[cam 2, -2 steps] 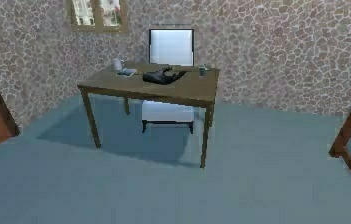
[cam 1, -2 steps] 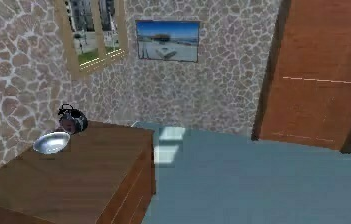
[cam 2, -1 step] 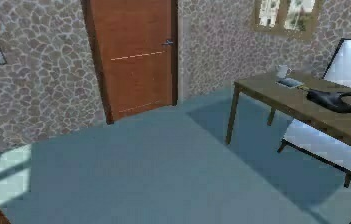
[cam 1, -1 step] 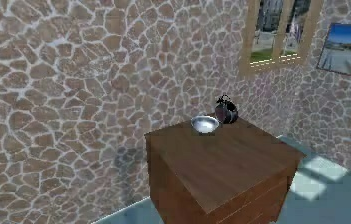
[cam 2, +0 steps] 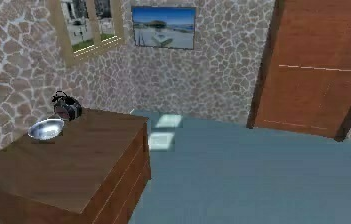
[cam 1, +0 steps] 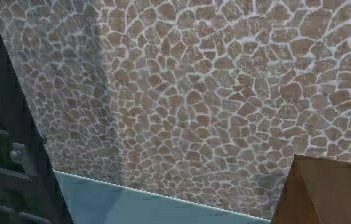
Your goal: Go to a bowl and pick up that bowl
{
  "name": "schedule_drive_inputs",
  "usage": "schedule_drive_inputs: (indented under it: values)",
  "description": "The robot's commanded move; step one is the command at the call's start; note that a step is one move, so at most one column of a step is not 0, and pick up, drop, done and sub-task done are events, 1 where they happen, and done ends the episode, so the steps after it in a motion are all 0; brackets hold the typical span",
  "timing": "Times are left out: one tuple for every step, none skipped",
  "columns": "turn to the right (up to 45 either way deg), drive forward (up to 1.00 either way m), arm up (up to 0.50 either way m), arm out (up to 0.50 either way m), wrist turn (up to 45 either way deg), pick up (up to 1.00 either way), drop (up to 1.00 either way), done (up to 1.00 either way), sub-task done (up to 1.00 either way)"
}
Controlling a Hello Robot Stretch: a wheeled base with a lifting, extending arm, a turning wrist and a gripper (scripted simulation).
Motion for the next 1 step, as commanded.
schedule_drive_inputs:
  values:
    - [-33.0, 0.0, 0.0, 0.0, 0.0, 0.0, 0.0, 0.0, 0.0]
